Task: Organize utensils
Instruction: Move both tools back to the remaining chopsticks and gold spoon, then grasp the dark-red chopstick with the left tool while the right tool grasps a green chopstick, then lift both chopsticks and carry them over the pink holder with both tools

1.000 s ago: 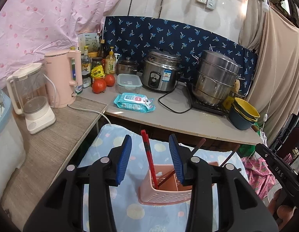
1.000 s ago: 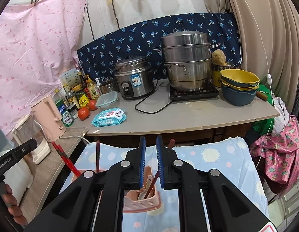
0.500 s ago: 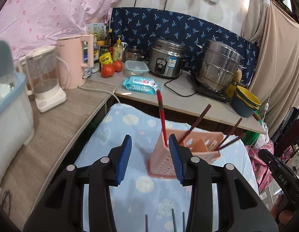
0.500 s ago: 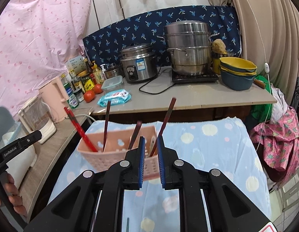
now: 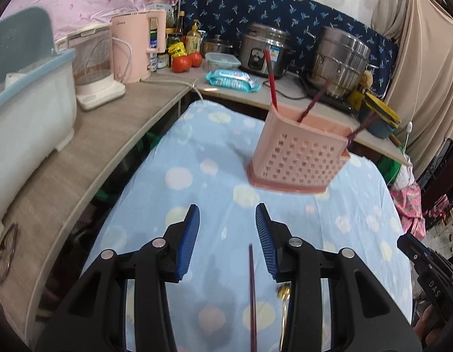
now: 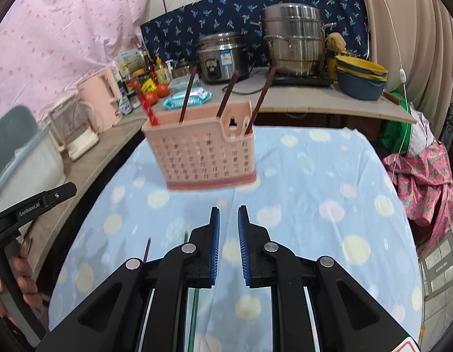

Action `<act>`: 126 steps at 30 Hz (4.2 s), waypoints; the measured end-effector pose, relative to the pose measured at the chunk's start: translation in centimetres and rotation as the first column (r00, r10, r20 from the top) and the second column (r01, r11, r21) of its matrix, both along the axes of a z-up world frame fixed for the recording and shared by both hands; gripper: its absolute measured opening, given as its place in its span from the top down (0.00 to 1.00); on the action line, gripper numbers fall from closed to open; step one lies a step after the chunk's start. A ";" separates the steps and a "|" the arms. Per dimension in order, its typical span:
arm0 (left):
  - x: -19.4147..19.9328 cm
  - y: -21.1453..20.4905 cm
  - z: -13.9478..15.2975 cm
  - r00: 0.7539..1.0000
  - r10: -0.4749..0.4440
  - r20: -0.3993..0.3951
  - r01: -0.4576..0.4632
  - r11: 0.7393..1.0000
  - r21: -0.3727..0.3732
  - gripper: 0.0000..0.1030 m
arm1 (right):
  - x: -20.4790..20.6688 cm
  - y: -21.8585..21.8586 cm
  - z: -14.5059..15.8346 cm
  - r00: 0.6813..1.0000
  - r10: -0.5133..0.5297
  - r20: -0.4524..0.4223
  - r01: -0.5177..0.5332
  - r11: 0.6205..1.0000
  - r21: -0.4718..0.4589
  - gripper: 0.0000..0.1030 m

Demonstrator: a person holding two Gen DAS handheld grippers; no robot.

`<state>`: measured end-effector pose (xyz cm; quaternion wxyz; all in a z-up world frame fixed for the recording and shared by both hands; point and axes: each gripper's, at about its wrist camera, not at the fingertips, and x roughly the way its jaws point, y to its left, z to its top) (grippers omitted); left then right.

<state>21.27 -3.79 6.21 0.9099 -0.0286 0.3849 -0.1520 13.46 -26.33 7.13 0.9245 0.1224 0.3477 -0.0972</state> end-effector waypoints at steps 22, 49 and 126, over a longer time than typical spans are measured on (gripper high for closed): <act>-9.2 1.8 -8.7 0.978 -0.054 -0.201 0.069 0.995 0.069 0.63 | -9.0 6.0 -9.7 0.970 0.098 -0.221 -0.072 0.990 0.124 0.86; -12.4 0.4 -10.3 0.963 -0.122 -0.240 0.145 0.986 0.083 0.63 | -10.3 8.0 -12.1 0.952 0.138 -0.272 -0.099 0.983 0.153 0.86; -13.1 -0.1 -10.9 0.950 -0.158 -0.269 0.182 0.981 0.066 0.93 | -10.9 6.6 -11.9 0.963 0.100 -0.250 -0.059 0.985 0.165 0.93</act>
